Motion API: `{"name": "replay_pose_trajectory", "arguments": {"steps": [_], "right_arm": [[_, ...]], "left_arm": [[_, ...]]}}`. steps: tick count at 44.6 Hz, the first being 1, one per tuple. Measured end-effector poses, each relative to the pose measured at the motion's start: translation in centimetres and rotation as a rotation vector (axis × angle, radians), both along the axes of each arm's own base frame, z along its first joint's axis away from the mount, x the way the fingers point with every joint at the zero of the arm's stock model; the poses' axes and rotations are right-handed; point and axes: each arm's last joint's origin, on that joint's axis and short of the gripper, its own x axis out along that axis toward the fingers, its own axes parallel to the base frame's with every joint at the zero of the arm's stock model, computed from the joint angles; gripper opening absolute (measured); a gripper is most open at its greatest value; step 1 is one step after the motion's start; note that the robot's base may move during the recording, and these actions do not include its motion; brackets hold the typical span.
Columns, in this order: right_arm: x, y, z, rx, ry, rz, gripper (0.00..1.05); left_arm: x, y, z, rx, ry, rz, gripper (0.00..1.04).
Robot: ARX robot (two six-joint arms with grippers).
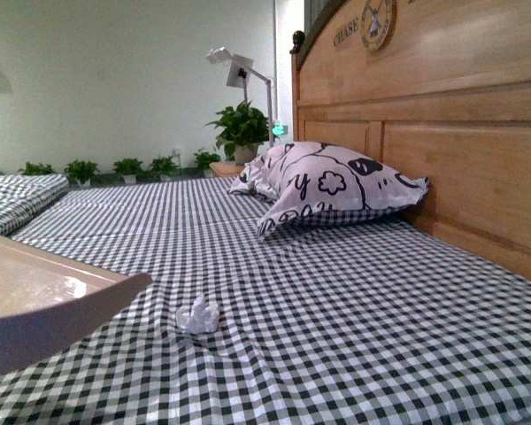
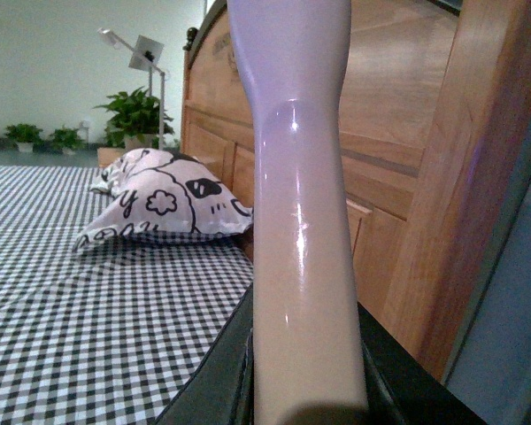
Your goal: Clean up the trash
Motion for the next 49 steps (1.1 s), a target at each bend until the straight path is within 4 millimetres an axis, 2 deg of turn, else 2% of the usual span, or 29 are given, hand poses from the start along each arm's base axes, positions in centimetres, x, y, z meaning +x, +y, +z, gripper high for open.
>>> {"name": "replay_pose_trajectory", "arguments": {"steps": [18,32,49], "right_arm": [[0.0,0.0,0.0,0.0,0.0,0.0,0.2],[0.0,0.0,0.0,0.0,0.0,0.0,0.2],[0.0,0.0,0.0,0.0,0.0,0.0,0.2]], "left_arm": [[2.9,0.2,-3.2,-0.039,0.126,-0.132,0.28],[4.8,-0.2,-4.1,-0.012,0.153,-0.196,0.28],[7.7,-1.6,-5.5,0.008,0.157,-0.28,0.28]]}}
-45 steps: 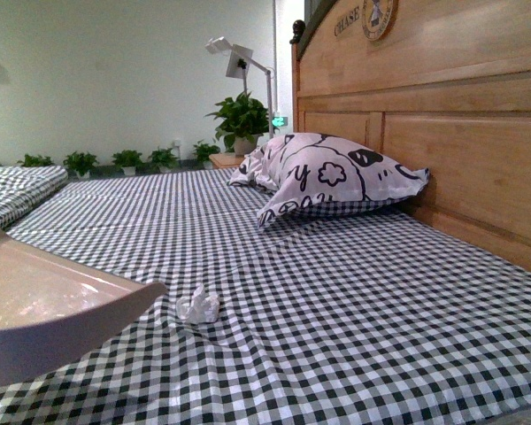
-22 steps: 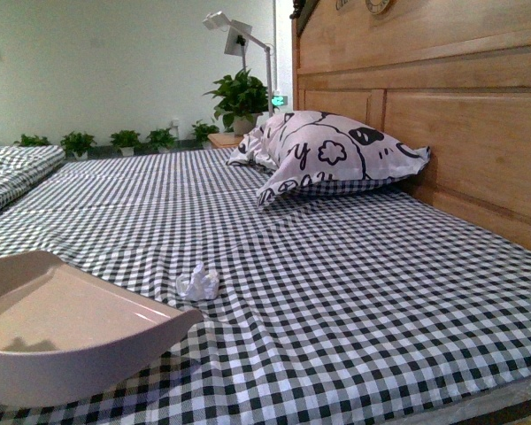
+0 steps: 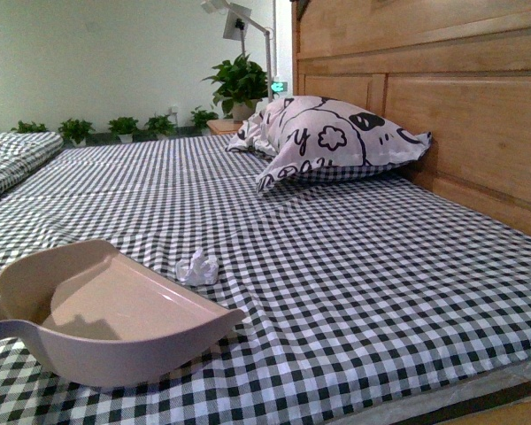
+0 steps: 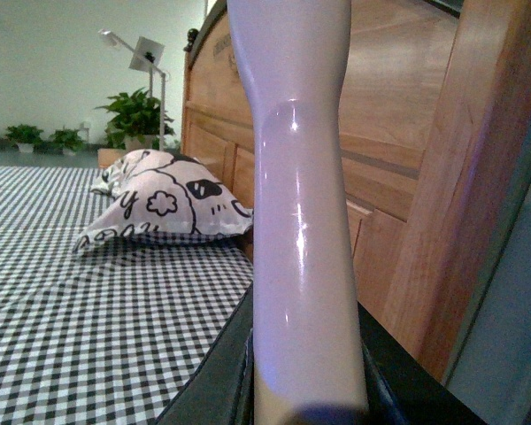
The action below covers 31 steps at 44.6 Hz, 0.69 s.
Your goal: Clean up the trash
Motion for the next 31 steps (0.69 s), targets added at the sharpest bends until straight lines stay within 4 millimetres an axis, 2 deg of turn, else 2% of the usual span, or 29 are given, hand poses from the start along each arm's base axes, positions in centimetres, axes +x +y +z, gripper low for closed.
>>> {"name": "replay_pose_trajectory", "arguments": {"steps": [15,31], "right_arm": [[0.0,0.0,0.0,0.0,0.0,0.0,0.2],[0.0,0.0,0.0,0.0,0.0,0.0,0.2]], "left_arm": [[0.6,0.1,-1.3,0.0,0.04,-0.002,0.28],[1.1,0.2,-1.6,0.011,0.018,0.001,0.28]]}}
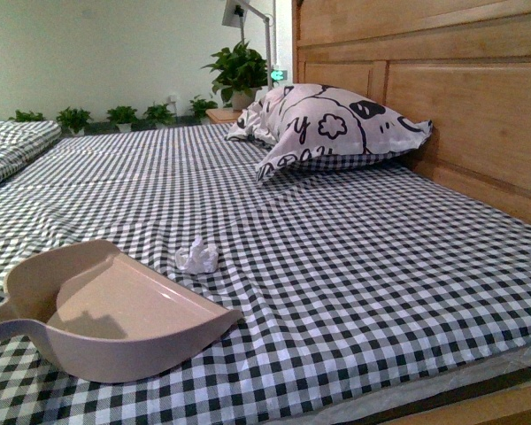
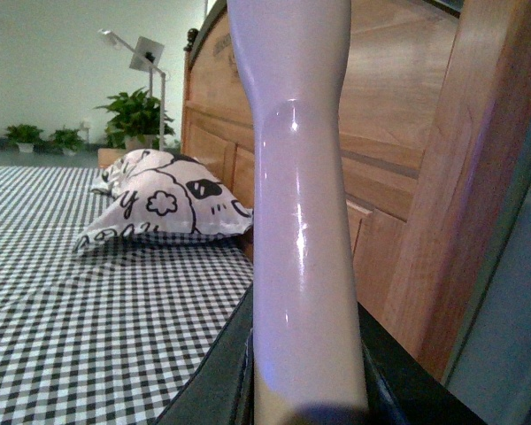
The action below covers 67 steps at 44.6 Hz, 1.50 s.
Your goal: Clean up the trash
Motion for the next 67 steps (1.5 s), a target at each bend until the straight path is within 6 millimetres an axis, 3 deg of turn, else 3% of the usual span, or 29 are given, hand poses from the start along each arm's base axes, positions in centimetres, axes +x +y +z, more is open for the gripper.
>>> {"name": "replay_pose_trajectory", "arguments": {"steps": [17,20,25,28,35,43,54,67], "right_arm": [[0.1,0.0,0.0,-0.001,0.011,-0.002,0.2],[1.0,0.5,0.6,-0.022,0.249,0.013,0.2],[5.1,3.0,0.9,-0.152,0.599,0.137,0.2],[7.5,4.2,0.6,-0.186,0.664,0.186,0.2],[16.1,8.9,-0.9,-0.276,0.861,0.332,0.2],[24.0,12.7,-2.1,-0.299,0.952,0.324,0.2],[29.5,16.8,-4.7,-0.355,1.006,0.3,0.2],[30.8,19.8,-7.2,-0.391,1.043,0.335,0.2]], "left_arm": [[-0.1,0.0,-0.2,0.001,0.007,0.001,0.28],[-0.1,0.0,-0.2,0.001,0.007,0.001,0.28],[-0.1,-0.1,-0.3,0.001,0.009,0.0,0.28],[-0.1,-0.1,-0.3,0.001,0.009,0.0,0.28],[-0.1,-0.1,-0.3,0.0,0.009,-0.001,0.28],[-0.1,-0.1,-0.3,0.0,0.009,-0.001,0.28],[-0.1,-0.1,-0.3,0.001,0.009,0.0,0.28],[-0.1,-0.1,-0.3,0.001,0.009,0.0,0.28]]}}
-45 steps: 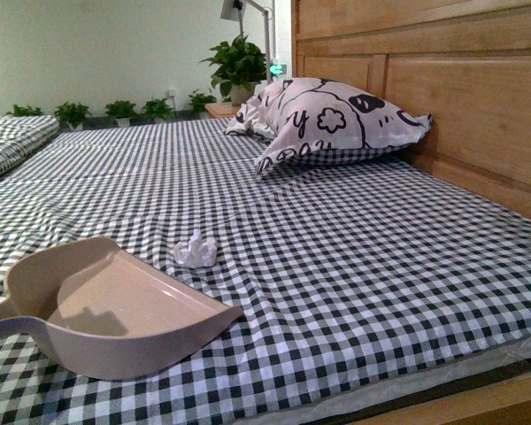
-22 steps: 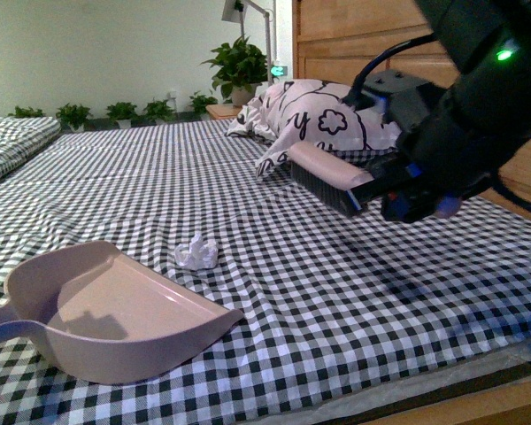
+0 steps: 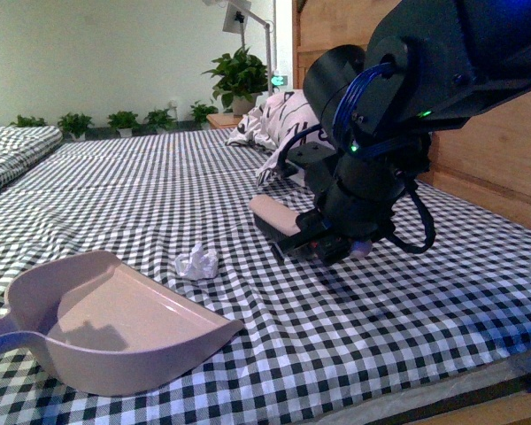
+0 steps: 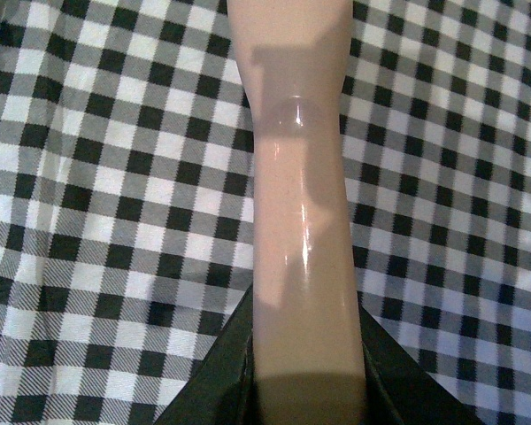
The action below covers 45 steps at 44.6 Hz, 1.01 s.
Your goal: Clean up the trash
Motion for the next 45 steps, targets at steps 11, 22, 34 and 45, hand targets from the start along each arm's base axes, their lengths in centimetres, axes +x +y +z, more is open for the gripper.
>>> {"name": "replay_pose_trajectory", "arguments": {"steps": [11,22,34,45], "right_arm": [[-0.7,2.0,-1.6,-0.009,0.031,0.049,0.2],[-2.9,3.4,-2.3,0.113,0.201,0.25,0.2],[-5.3,1.2,2.7,0.281,0.294,0.45,0.2],[-4.3,-1.9,4.1,0.238,0.162,0.342,0.19]], "left_arm": [[0.0,0.0,0.0,0.0,0.0,0.0,0.28],[0.0,0.0,0.0,0.0,0.0,0.0,0.28],[0.0,0.0,0.0,0.0,0.0,0.0,0.28],[0.0,0.0,0.0,0.0,0.0,0.0,0.28]]}}
